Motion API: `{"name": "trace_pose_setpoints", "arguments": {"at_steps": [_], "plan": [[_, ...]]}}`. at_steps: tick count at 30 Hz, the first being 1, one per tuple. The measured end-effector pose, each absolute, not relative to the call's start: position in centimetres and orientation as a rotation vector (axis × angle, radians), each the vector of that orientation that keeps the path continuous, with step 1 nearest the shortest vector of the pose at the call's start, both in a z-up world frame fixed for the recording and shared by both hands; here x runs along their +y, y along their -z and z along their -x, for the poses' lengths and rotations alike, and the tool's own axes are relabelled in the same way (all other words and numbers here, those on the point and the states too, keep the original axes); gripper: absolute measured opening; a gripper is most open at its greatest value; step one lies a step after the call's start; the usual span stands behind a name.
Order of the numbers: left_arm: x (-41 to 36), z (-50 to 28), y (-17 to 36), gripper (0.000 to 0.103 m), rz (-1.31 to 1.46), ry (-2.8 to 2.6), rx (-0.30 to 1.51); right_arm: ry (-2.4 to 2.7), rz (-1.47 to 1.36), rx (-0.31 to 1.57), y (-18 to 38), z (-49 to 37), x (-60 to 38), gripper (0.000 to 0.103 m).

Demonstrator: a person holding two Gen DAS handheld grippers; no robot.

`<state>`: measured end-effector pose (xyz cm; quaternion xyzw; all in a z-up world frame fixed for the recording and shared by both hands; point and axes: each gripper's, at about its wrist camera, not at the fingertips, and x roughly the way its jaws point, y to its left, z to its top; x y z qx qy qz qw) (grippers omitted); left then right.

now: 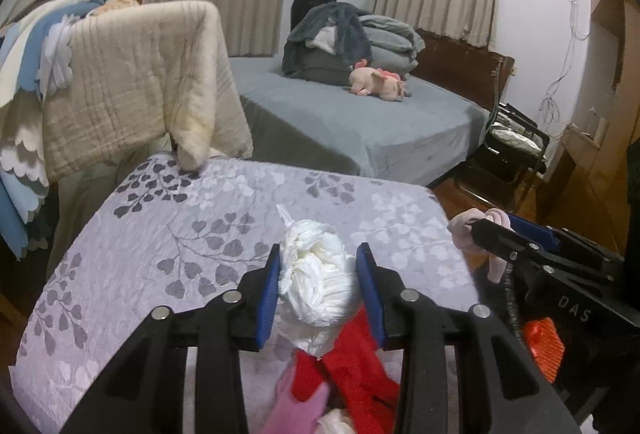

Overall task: Collect trash
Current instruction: 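Carry the tissue and pink cloth over the bin and open both grippers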

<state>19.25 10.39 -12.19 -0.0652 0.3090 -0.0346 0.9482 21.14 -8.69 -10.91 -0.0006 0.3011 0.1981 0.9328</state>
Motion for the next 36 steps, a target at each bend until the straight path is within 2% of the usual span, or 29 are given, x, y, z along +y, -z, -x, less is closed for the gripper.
{"name": "trace_pose_setpoints", "arguments": {"at_steps": [18,36], "plan": [[3.0,-14.9,8.5,0.037,0.107,0.161,0.558,-0.294,-0.024,0.525,6.4,-14.8,-17.0,0.041],[-7.2,-12.9,7.2,0.037,0.053,0.359,0.543,-0.12,-0.059,0.503,6.0,-10.1,-26.3,0.041]]}}
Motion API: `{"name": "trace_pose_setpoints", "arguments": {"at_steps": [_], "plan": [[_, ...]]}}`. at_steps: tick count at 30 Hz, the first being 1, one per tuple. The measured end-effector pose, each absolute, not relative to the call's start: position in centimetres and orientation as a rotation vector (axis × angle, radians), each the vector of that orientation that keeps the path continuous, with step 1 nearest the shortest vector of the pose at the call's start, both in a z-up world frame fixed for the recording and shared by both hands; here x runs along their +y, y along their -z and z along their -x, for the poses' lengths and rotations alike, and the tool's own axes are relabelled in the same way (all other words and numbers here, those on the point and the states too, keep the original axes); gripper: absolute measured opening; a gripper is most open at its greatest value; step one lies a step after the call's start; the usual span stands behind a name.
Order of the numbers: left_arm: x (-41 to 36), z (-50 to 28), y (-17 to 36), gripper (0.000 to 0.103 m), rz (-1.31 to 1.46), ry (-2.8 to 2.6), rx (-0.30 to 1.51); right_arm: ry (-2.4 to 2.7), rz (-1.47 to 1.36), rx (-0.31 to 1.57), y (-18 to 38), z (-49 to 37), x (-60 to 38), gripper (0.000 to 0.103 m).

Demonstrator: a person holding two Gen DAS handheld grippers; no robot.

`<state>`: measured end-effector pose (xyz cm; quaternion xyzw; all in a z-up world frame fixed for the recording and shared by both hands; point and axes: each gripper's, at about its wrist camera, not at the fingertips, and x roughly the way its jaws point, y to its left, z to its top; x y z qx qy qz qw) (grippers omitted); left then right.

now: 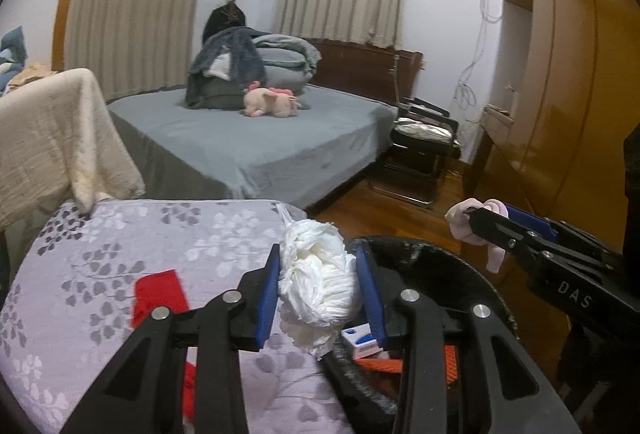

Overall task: Collect trash
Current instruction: 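Carry the tissue and pink cloth over the bin and open both grippers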

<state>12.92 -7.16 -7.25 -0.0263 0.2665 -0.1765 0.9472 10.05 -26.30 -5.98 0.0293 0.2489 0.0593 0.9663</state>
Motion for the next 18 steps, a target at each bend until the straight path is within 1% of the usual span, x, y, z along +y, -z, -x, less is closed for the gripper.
{"name": "trace_pose_setpoints", "arguments": {"at_steps": [18], "plan": [[-14.9,-15.0,10.4,0.037,0.013,0.513,0.602,0.029,-0.083,0.572,9.3,-9.8,-33.0,0.041]]}}
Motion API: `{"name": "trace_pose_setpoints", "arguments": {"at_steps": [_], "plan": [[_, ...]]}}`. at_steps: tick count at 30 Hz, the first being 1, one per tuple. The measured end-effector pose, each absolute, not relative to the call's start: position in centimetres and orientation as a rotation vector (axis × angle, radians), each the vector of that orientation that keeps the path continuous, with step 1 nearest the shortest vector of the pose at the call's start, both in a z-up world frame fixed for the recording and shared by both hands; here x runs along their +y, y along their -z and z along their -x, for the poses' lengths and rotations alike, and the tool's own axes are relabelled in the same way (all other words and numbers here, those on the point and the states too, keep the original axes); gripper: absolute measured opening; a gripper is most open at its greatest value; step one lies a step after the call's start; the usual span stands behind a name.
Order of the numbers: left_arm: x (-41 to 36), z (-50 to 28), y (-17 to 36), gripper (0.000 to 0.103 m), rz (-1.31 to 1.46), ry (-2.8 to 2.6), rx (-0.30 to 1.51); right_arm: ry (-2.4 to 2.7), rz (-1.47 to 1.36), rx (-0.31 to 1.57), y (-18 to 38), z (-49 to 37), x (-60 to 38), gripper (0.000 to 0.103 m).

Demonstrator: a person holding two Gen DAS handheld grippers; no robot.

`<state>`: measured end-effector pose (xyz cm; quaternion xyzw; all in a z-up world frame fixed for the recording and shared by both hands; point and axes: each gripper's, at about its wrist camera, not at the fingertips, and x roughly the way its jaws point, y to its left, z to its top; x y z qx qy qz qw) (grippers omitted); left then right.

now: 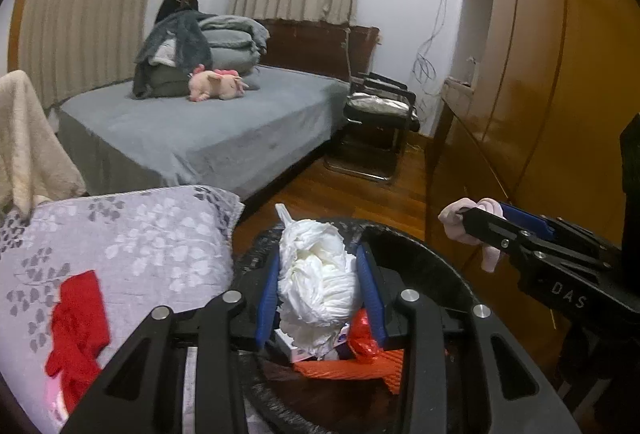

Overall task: Collect trash
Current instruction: 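Carry the tissue and pink cloth over the bin and open both grippers, then move both tools back over the bedspread toward the red gloves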

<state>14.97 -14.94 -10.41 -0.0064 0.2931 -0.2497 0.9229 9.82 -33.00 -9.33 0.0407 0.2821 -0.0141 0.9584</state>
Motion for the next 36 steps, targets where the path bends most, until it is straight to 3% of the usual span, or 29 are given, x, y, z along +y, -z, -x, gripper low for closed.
{"name": "trace_pose_setpoints", "arguments": {"at_steps": [7,13,18,24,36], "plan": [[-16.8,-16.1,12.2,0.042,0.011,0.556,0.647,0.06,-0.078,0.592,10.6,-10.3,-34.3,0.044],[-16.8,-16.3,12.6,0.065,0.04,0.573,0.666,0.078,-0.089,0.579,10.6,-10.0,-35.2,0.058],[-15.6,-16.0,12.0,0.08,0.023,0.531,0.646,0.094,-0.1,0.54,9.8,-9.4,-35.0,0.094],[-12.4,-15.2,10.2,0.094,0.016,0.443,0.595,0.062,-0.115,0.515,8.6,-9.2,-33.8,0.096],[-2.1,-12.8,9.0,0.096,0.033,0.223,0.552,-0.081,-0.097,0.512,7.9,-10.3,-26.7,0.097]]}}
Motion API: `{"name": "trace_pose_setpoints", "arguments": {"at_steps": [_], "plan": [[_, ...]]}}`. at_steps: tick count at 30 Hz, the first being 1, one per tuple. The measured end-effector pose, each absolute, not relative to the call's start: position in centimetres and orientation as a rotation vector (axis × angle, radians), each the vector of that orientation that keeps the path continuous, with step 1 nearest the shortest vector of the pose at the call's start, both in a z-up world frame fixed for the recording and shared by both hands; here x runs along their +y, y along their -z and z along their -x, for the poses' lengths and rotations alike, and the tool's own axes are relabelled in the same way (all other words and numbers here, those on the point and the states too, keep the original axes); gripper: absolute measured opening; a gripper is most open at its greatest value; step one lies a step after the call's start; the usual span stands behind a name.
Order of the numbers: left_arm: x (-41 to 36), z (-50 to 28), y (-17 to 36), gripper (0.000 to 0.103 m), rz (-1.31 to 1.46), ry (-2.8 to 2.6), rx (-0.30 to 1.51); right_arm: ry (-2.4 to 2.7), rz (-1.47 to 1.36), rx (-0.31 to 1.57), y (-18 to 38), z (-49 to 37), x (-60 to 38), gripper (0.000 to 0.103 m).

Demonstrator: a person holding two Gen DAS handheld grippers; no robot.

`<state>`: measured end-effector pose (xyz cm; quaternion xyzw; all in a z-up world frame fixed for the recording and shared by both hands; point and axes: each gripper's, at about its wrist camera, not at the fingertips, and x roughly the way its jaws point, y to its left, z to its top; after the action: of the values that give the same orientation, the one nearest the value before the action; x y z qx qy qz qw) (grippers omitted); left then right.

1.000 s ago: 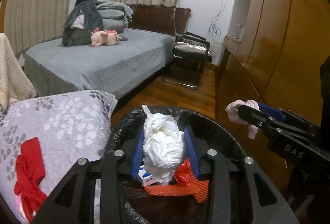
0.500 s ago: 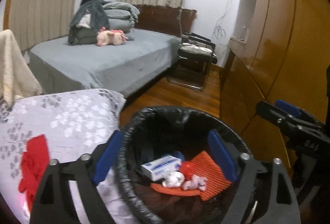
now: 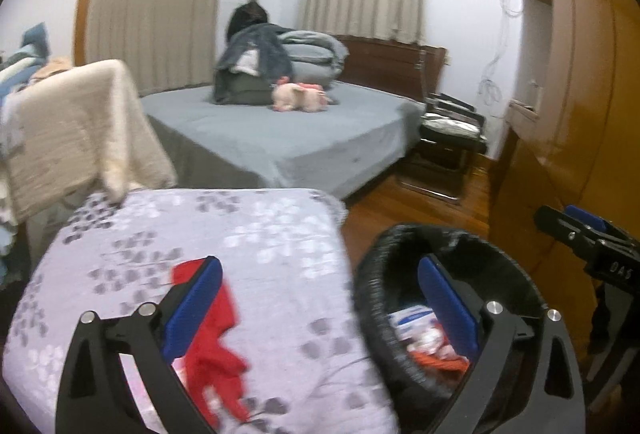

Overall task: Collect trash
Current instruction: 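Move both tools back over the bedspread toward the red gloves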

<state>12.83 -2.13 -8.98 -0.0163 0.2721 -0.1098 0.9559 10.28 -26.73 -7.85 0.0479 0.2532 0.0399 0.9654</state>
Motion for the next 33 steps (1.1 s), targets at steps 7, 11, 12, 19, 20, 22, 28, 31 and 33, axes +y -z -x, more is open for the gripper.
{"name": "trace_pose_setpoints", "arguments": {"at_steps": [7,11,12,19,20,22,28,31,33], "plan": [[3.9,-11.2,10.2,0.096,0.043,0.092,0.565,-0.176,-0.063,0.526,8.5,-11.5,-21.1,0.097],[7.0,-11.1,10.9,0.096,0.062,0.023,0.574,-0.214,-0.055,0.532,8.9,-12.3,-18.7,0.097],[7.7,-11.1,11.1,0.096,0.066,0.01,0.577,-0.222,-0.051,0.534,9.0,-12.6,-18.0,0.097],[11.4,-12.0,12.8,0.095,0.091,-0.054,0.603,-0.273,-0.018,0.57,11.0,-15.2,-13.6,0.097],[11.7,-12.1,13.0,0.094,0.094,-0.06,0.607,-0.276,-0.016,0.576,11.4,-15.4,-13.1,0.097],[12.7,-12.5,13.7,0.094,0.099,-0.074,0.619,-0.285,-0.013,0.592,12.2,-16.1,-12.1,0.097],[15.0,-13.5,15.5,0.093,0.102,-0.104,0.645,-0.333,0.011,0.65,15.1,-18.1,-8.1,0.096],[16.1,-14.0,16.4,0.093,0.107,-0.113,0.66,-0.363,0.026,0.676,16.4,-18.8,-6.2,0.092],[16.7,-14.4,16.8,0.093,0.112,-0.118,0.668,-0.383,0.036,0.695,17.1,-19.2,-4.9,0.087]]}}
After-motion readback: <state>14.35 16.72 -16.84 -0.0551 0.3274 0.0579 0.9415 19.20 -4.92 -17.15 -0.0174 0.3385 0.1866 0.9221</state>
